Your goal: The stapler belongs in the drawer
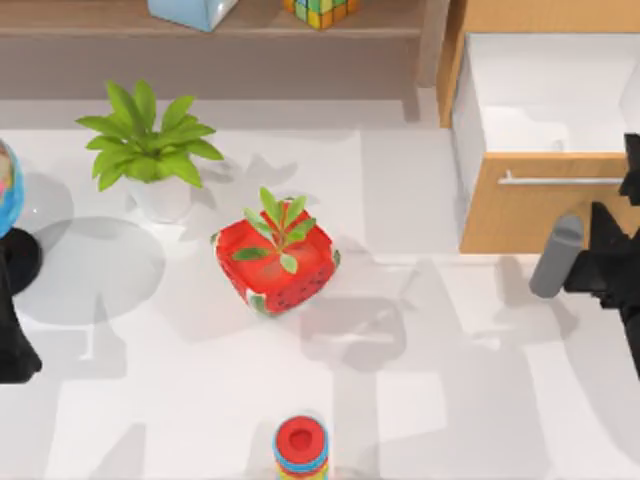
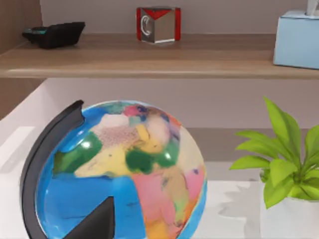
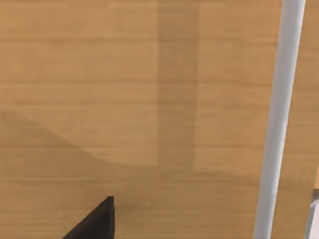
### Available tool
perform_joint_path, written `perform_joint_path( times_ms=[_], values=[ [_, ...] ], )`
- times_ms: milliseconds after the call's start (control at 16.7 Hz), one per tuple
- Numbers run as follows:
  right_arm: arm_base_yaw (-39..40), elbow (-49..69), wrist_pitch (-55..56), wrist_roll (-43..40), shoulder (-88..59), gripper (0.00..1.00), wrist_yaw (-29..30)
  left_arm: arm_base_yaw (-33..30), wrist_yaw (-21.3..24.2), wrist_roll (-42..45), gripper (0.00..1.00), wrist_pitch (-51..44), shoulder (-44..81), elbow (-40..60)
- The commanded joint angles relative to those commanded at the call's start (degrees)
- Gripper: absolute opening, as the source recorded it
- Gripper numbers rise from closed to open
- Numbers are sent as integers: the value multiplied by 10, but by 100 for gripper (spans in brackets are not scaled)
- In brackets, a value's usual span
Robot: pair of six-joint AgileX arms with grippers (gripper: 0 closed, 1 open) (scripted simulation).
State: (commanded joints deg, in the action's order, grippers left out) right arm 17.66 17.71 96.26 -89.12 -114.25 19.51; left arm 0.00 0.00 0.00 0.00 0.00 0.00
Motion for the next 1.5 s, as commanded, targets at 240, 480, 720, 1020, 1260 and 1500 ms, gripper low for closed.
perform_joint_path(
  times_ms=[240, 480, 720, 1020, 1260, 1500],
  values=[
    [0, 0, 0, 0, 0, 85, 0, 0, 0, 0, 100, 0, 0, 0],
    [0, 0, 0, 0, 0, 55, 0, 0, 0, 0, 100, 0, 0, 0],
    [0, 0, 0, 0, 0, 25, 0, 0, 0, 0, 100, 0, 0, 0],
    [0, 0, 0, 0, 0, 0, 0, 0, 0, 0, 100, 0, 0, 0],
    [0, 0, 0, 0, 0, 0, 0, 0, 0, 0, 100, 0, 0, 0],
    [0, 1, -3, 2, -2, 0, 0, 0, 0, 0, 100, 0, 0, 0]
  ],
)
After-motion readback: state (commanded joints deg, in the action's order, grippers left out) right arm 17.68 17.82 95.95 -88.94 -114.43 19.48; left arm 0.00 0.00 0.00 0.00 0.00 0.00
